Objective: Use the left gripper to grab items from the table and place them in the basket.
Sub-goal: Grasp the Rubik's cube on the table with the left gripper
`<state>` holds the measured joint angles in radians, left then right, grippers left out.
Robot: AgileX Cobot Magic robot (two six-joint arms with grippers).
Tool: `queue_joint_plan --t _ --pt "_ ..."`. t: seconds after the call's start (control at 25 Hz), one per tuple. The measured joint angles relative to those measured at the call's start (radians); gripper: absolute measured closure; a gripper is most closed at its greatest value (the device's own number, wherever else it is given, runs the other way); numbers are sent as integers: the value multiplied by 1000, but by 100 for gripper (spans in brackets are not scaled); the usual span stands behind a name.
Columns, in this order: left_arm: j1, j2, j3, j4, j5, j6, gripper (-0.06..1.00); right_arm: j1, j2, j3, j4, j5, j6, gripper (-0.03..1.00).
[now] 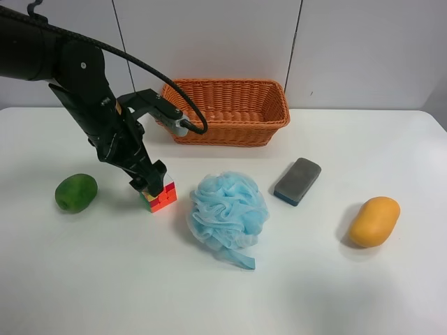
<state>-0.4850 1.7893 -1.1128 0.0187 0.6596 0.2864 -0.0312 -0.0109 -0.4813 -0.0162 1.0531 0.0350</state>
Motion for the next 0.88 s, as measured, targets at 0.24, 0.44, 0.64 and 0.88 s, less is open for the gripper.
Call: queue_joint_plan --t 0.24,0.44,0.64,0.88 --pt "0 50 0 -5 -42 5 -5 0 0 0 0 0 0 -3" --pt "0 80 0 -10 -71 23 -5 0 0 0 0 0 0 -3" --pt "0 119 0 -19 -96 42 -5 0 0 0 0 0 0 -3" --pt "0 166 0 -24 -139 44 -5 0 0 0 0 0 0 -3"
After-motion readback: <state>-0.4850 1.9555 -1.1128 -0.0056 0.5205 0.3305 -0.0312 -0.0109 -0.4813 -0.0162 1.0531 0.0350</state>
